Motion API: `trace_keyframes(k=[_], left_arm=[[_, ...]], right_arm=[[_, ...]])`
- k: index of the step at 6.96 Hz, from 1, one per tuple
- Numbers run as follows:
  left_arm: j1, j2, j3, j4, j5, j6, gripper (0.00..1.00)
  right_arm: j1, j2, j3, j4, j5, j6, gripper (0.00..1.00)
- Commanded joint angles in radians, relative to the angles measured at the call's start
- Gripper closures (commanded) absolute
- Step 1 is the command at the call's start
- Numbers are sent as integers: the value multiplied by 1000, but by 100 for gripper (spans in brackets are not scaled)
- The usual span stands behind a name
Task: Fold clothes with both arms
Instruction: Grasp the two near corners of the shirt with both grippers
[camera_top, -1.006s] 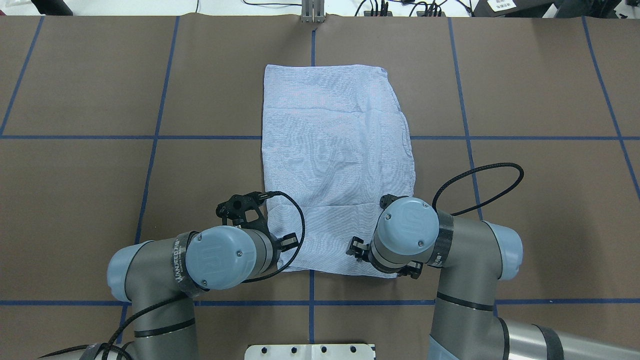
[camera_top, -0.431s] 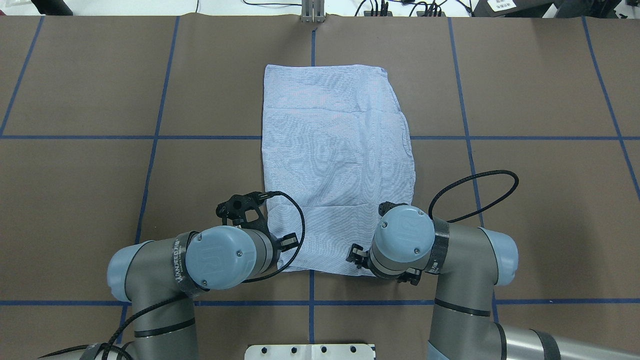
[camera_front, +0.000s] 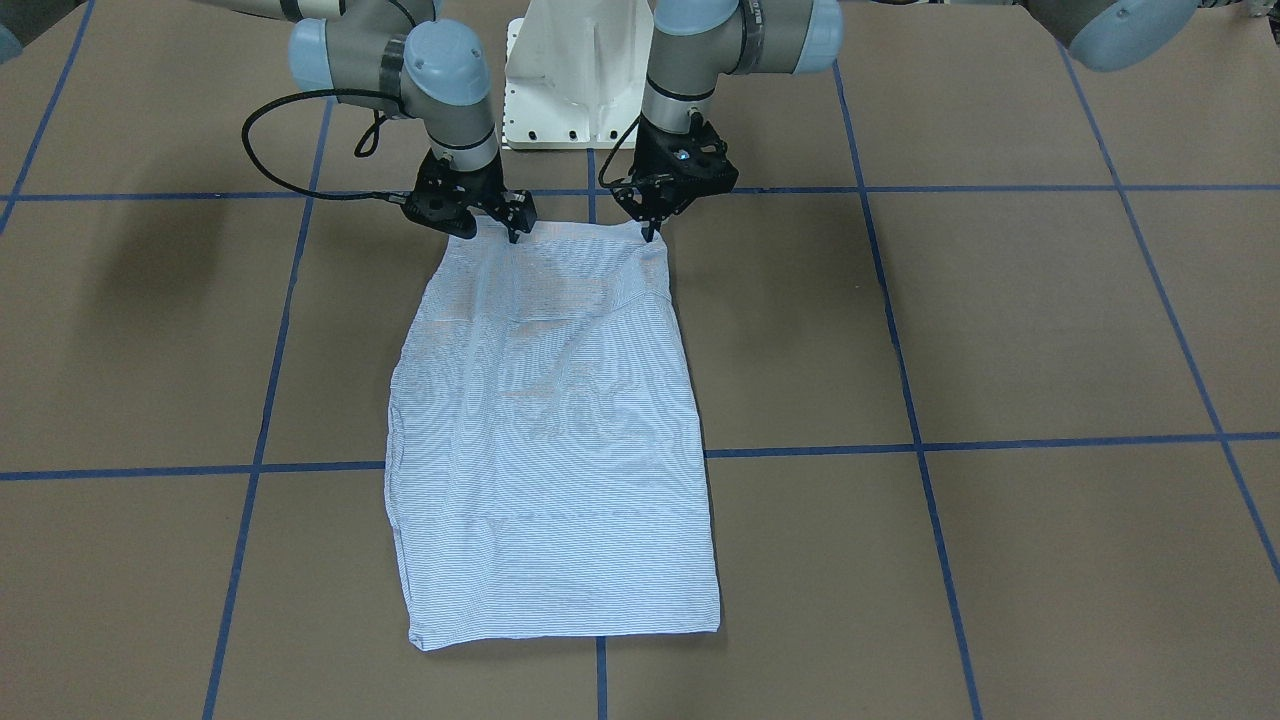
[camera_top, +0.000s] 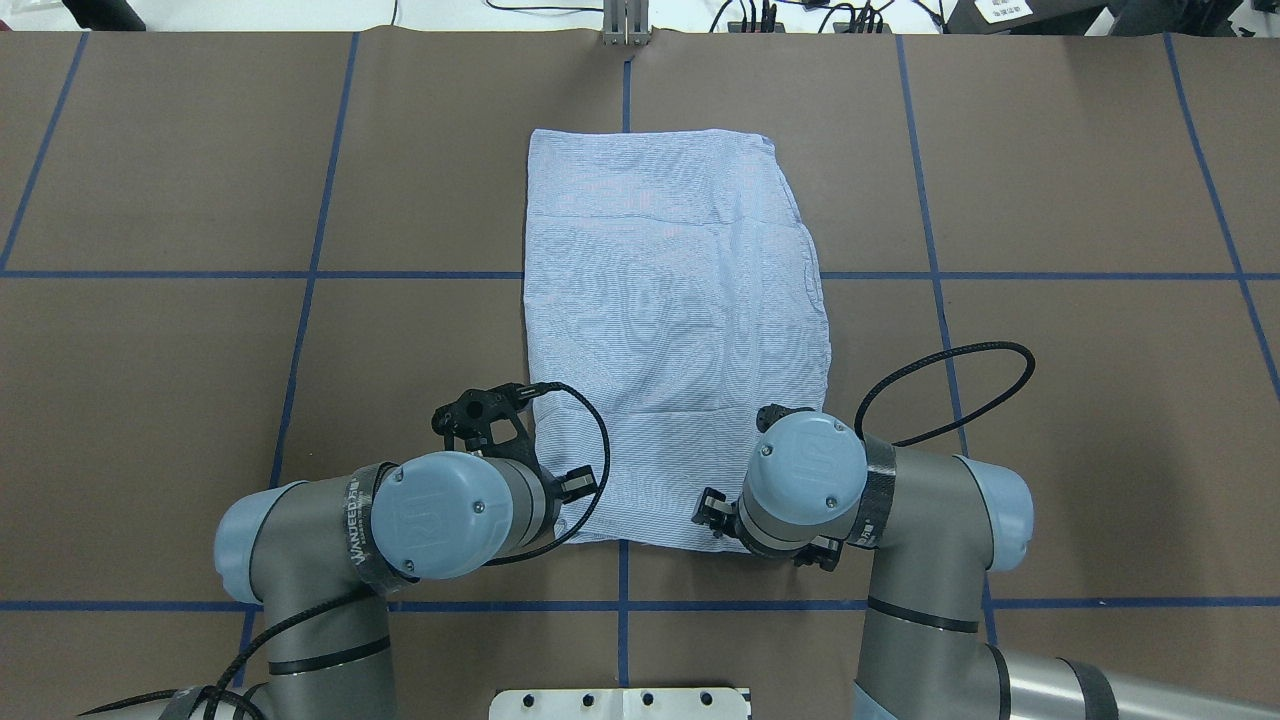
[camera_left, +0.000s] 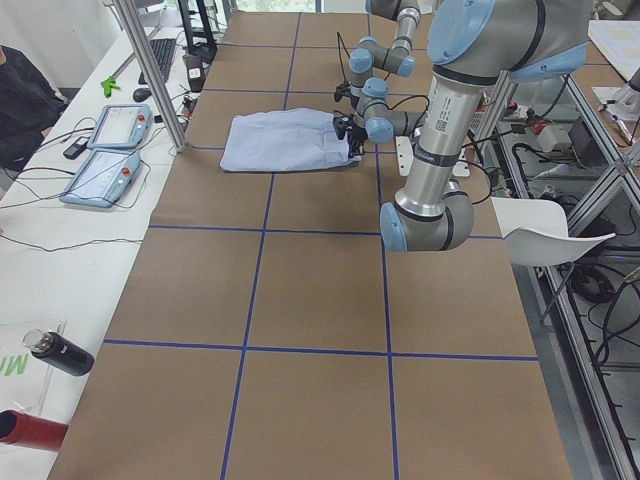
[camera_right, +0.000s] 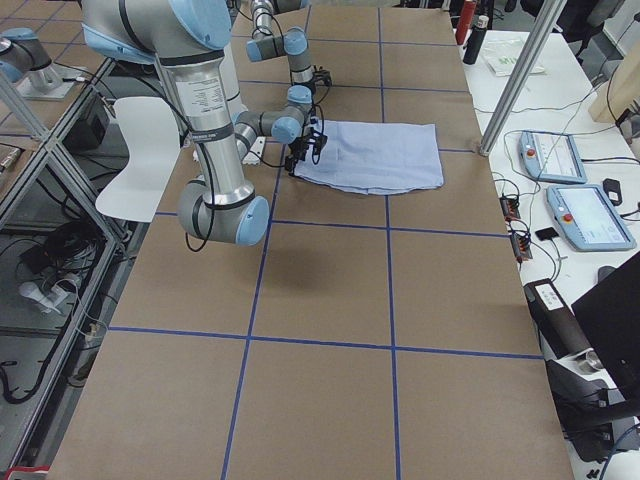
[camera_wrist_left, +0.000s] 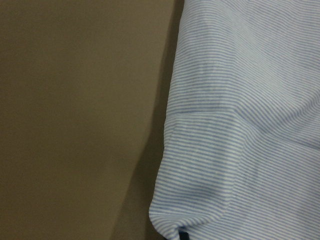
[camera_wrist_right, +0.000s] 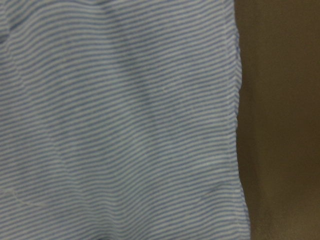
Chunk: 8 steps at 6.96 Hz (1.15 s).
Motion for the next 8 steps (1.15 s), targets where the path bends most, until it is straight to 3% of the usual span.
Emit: trace_keyframes(k=[1,2,3,5,8], left_arm=[[-1,0,0,1,1,0,100],[-3,2,0,0,1,0,100],[-3,2,0,0,1,0,100],[-6,3,0,0,1,2,100],[-6,3,0,0,1,0,100]], right_arm=[[2,1,1,0,2,5,35],[8,1,4,0,3,6,59],[26,2,9,0,33,5,78],[57,5,12,2,78,3,99],[64,10,18,3,69,95,100]])
